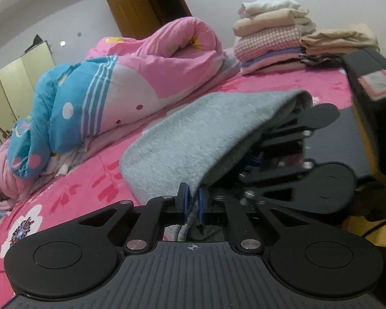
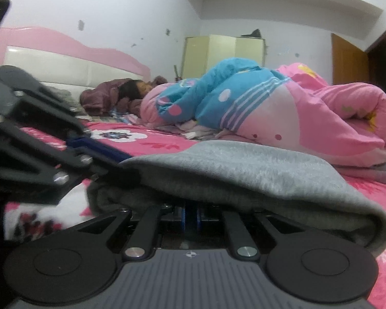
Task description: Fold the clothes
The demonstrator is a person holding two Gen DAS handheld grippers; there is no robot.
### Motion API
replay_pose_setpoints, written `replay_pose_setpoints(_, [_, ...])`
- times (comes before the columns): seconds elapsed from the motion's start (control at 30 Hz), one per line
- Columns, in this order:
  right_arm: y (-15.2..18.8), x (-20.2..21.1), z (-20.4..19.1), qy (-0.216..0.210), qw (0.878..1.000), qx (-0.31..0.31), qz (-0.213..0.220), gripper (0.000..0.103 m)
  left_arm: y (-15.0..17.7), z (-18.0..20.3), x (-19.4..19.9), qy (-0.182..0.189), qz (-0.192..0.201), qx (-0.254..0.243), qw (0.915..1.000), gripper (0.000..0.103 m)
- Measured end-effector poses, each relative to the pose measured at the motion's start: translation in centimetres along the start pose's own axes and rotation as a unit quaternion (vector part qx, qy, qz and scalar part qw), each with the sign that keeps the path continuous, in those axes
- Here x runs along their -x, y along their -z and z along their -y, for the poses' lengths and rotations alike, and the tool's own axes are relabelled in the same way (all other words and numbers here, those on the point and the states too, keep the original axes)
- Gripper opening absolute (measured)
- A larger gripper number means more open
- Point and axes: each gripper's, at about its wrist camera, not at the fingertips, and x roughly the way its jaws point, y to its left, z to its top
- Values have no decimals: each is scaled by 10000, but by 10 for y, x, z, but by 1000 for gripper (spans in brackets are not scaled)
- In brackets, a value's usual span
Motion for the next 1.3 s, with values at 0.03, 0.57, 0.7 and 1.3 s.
replay_pose_setpoints(0.03, [0,0,-1,57,10000,24,0,7,0,1,-1,12,-43,-42,10000,6])
replay_pose_setpoints(0.57, [-36,70,37,404,9942,-530,847,9,7,14,-3,-141,-187,-539,9983,7])
replay_pose_setpoints(0.7, [0,41,45,382,9969,-689,-55,9,6,12,-2,-73,-206,-453,9987,10])
replay_pose_setpoints(1.3, [-6,57,46,417,9962,-760,82,9,-7,-16,-22,204,-241,1148,9929,20])
